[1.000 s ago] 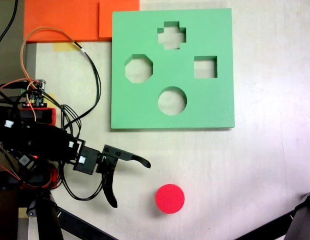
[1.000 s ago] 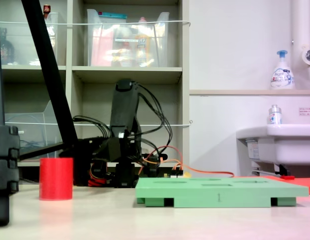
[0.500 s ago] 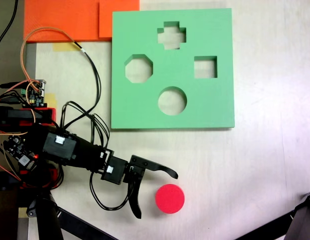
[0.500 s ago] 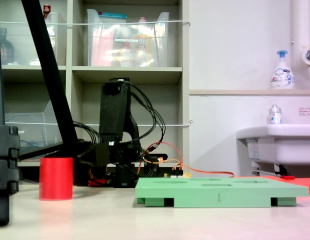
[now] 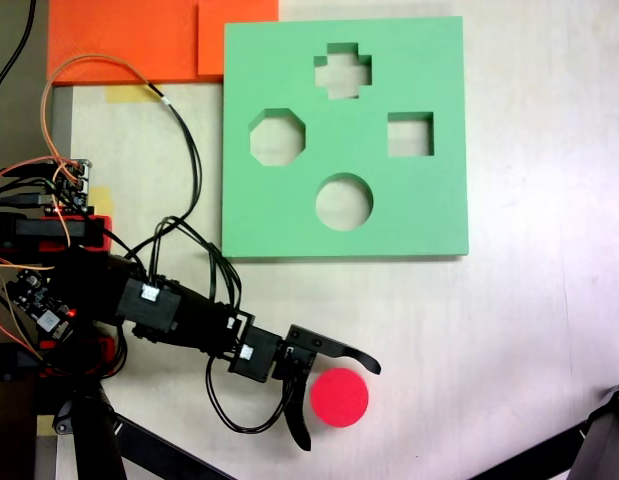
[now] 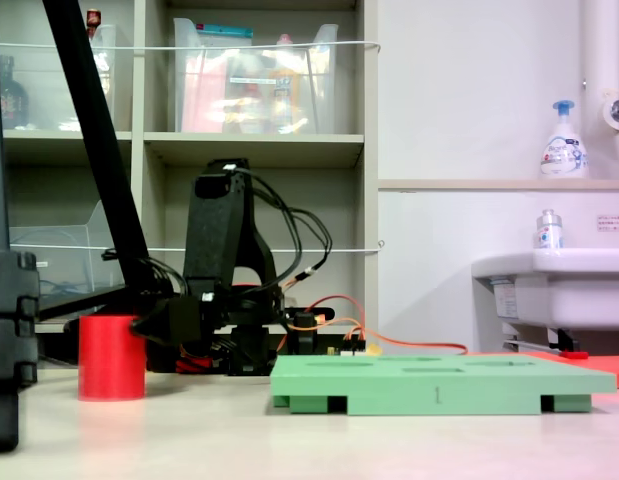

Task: Put the cylinder block into the corresponding hole

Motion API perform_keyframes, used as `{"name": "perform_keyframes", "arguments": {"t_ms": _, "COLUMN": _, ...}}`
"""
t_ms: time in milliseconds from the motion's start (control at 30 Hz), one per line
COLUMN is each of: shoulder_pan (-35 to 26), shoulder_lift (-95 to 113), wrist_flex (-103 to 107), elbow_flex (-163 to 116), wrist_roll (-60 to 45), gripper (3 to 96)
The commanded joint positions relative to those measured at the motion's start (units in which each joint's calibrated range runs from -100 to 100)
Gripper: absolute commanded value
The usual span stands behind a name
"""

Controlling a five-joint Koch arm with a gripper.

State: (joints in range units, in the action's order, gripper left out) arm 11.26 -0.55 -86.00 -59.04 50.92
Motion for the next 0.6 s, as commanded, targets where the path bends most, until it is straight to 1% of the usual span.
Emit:
{"name": "perform_keyframes", "arguments": {"t_ms": 33, "shoulder_pan": -0.05, "shoulder_lift": -1.27, "wrist_flex": 0.06, "elbow_flex": 2.71, "wrist_roll": -0.83, "gripper": 79.9}}
{"name": "perform_keyframes", "arguments": {"t_ms": 100, "shoulder_pan": 0.00, "shoulder_lift": -1.41, "wrist_flex": 0.73, "elbow_flex": 2.71, "wrist_roll": -1.42, "gripper": 76.4}}
{"name": "perform_keyframes", "arguments": {"t_ms": 200, "shoulder_pan": 0.00, "shoulder_lift": -1.55, "wrist_flex": 0.73, "elbow_flex": 2.81, "wrist_roll": -1.86, "gripper": 68.5}}
{"name": "perform_keyframes", "arguments": {"t_ms": 233, "shoulder_pan": 0.00, "shoulder_lift": -1.55, "wrist_flex": 0.73, "elbow_flex": 2.81, "wrist_roll": -1.86, "gripper": 64.1}}
{"name": "perform_keyframes", "arguments": {"t_ms": 333, "shoulder_pan": 0.00, "shoulder_lift": -1.55, "wrist_flex": 0.73, "elbow_flex": 2.71, "wrist_roll": -1.90, "gripper": 46.9}}
{"name": "perform_keyframes", "arguments": {"t_ms": 367, "shoulder_pan": 0.00, "shoulder_lift": -1.55, "wrist_flex": 0.73, "elbow_flex": 2.71, "wrist_roll": -2.15, "gripper": 44.6}}
{"name": "perform_keyframes", "arguments": {"t_ms": 600, "shoulder_pan": -0.15, "shoulder_lift": -1.83, "wrist_flex": 0.73, "elbow_flex": 1.41, "wrist_roll": -2.83, "gripper": 42.0}}
